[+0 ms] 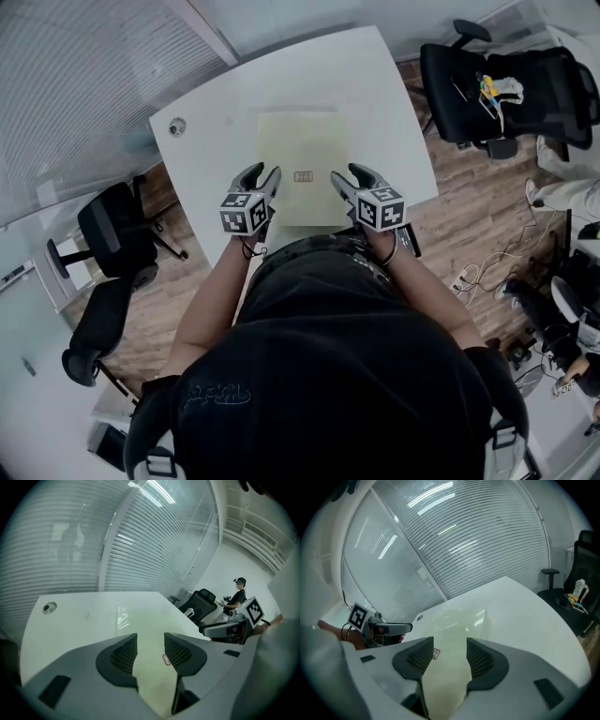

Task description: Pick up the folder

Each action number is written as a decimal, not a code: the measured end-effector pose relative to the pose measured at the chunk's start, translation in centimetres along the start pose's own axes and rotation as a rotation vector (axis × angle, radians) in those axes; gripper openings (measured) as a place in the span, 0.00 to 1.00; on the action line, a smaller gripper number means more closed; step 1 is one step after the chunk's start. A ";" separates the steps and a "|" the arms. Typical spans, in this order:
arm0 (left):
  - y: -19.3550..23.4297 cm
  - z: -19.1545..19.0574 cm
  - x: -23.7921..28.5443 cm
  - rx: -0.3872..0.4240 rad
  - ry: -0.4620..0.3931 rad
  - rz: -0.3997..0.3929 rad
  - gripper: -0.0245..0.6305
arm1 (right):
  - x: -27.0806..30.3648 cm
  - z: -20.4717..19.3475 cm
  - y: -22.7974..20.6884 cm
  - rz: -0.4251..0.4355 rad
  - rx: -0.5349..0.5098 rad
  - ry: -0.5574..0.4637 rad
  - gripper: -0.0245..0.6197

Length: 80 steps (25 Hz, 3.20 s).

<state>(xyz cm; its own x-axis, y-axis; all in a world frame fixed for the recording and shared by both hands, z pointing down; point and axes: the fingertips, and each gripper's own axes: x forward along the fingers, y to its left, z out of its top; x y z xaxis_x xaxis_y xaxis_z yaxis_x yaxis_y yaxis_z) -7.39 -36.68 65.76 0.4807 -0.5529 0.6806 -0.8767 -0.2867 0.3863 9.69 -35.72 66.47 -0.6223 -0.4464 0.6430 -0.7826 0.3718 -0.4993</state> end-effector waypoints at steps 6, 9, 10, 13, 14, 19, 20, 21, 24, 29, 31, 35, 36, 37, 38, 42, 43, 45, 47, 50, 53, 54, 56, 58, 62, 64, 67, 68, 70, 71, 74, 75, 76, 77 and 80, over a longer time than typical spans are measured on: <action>1.8 -1.2 1.4 -0.045 0.061 0.014 0.43 | 1.4 -1.6 -1.9 0.006 0.082 0.066 0.41; 2.6 -1.9 2.0 -0.066 0.090 0.013 0.48 | 2.2 -2.1 -2.1 0.015 0.091 0.093 0.42; 2.9 -2.0 2.2 -0.074 0.095 0.013 0.49 | 2.4 -2.2 -2.2 0.018 0.099 0.100 0.43; 3.7 -2.7 2.8 -0.101 0.123 0.008 0.52 | 3.0 -2.5 -2.9 0.017 0.122 0.120 0.45; 3.9 -3.0 3.1 -0.114 0.139 0.001 0.53 | 3.1 -2.7 -3.1 0.018 0.130 0.127 0.45; 4.3 -4.2 4.1 -0.164 0.199 -0.049 0.59 | 3.8 -3.9 -3.9 0.039 0.176 0.167 0.48; 4.5 -4.2 4.2 -0.178 0.203 -0.054 0.60 | 4.0 -4.1 -4.0 0.048 0.189 0.174 0.48; 4.7 -4.3 4.3 -0.192 0.207 -0.059 0.61 | 4.1 -4.2 -4.1 0.058 0.201 0.180 0.48; 4.9 -4.5 4.6 -0.206 0.229 -0.077 0.62 | 4.7 -4.6 -4.0 0.083 0.215 0.202 0.49; 4.5 -5.0 5.2 -0.228 0.249 -0.114 0.63 | 5.6 -5.1 -4.5 0.096 0.242 0.225 0.50; 4.3 -5.2 5.5 -0.234 0.255 -0.124 0.64 | 5.9 -5.1 -4.6 0.094 0.239 0.232 0.51; 3.9 -5.5 5.8 -0.224 0.272 -0.127 0.65 | 5.9 -5.2 -4.9 0.093 0.248 0.242 0.52; 4.0 -5.6 5.8 -0.228 0.278 -0.126 0.65 | 6.0 -5.3 -5.0 0.093 0.259 0.244 0.54; 4.1 -5.8 5.9 -0.230 0.285 -0.124 0.65 | 6.1 -5.4 -5.2 0.094 0.270 0.248 0.55; 4.2 -6.0 5.9 -0.228 0.293 -0.124 0.65 | 6.2 -5.5 -5.2 0.098 0.281 0.252 0.56; 4.0 -6.3 6.1 -0.222 0.307 -0.131 0.65 | 6.4 -5.8 -4.8 0.146 0.336 0.255 0.55; 4.0 -6.5 6.2 -0.225 0.311 -0.134 0.66 | 6.5 -5.8 -4.6 0.165 0.351 0.254 0.55; 4.0 -6.8 6.3 -0.232 0.316 -0.137 0.66 | 6.7 -5.7 -4.3 0.192 0.357 0.253 0.56; 4.1 -6.9 6.3 -0.244 0.318 -0.142 0.66 | 6.8 -5.7 -4.3 0.200 0.353 0.256 0.56; 4.2 -7.1 6.7 -0.273 0.309 -0.158 0.67 | 6.7 -5.8 -4.4 0.196 0.348 0.265 0.56; 4.2 -7.0 6.7 -0.285 0.296 -0.163 0.67 | 6.8 -5.9 -4.2 0.212 0.346 0.277 0.56; 4.2 -7.0 6.7 -0.285 0.292 -0.161 0.67 | 6.8 -5.9 -4.1 0.214 0.341 0.283 0.56; 4.1 -6.9 6.6 -0.282 0.289 -0.155 0.67 | 6.7 -5.9 -4.3 0.194 0.325 0.302 0.56; 4.1 -6.9 6.6 -0.281 0.295 -0.149 0.67 | 6.6 -5.7 -4.4 0.173 0.315 0.310 0.56; 3.8 -6.8 6.3 -0.287 0.299 -0.139 0.67 | 6.5 -5.1 -4.4 0.153 0.274 0.298 0.55; 3.4 -6.7 6.0 -0.278 0.291 -0.135 0.67 | 6.1 -4.9 -4.2 0.151 0.255 0.293 0.55; 2.9 -6.1 5.2 -0.252 0.273 -0.131 0.67 | 5.5 -4.6 -3.6 0.156 0.240 0.278 0.56; 2.8 -5.8 4.9 -0.242 0.267 -0.131 0.67 | 5.3 -4.4 -3.3 0.157 0.236 0.271 0.56; 2.4 -5.2 4.3 -0.212 0.256 -0.132 0.67 | 4.9 -4.0 -2.7 0.168 0.232 0.253 0.56; 2.2 -4.8 4.0 -0.194 0.248 -0.132 0.67 | 4.6 -3.8 -2.4 0.170 0.226 0.245 0.56; 1.8 -3.7 2.9 -0.148 0.213 -0.128 0.67 | 3.7 -3.1 -1.9 0.150 0.189 0.221 0.56; 1.7 -3.3 2.4 -0.136 0.199 -0.127 0.67 | 3.4 -2.8 -1.7 0.142 0.175 0.212 0.56; 1.5 -2.9 2.0 -0.126 0.184 -0.127 0.67 | 3.1 -2.5 -1.4 0.138 0.162 0.200 0.56; 1.3 -2.4 1.5 -0.117 0.170 -0.125 0.67 | 2.7 -2.1 -1.1 0.136 0.149 0.188 0.56; 0.7 -1.1 -0.1 -0.097 0.130 -0.118 0.67 | 1.5 -0.5 0.2 0.136 0.107 0.142 0.56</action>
<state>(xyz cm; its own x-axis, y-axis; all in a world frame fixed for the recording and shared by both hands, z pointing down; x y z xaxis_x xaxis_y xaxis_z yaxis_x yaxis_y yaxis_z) -8.01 -35.95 66.70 0.5842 -0.4125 0.6989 -0.8110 -0.2638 0.5222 8.60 -35.91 67.64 -0.7196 -0.2766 0.6369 -0.6936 0.3289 -0.6409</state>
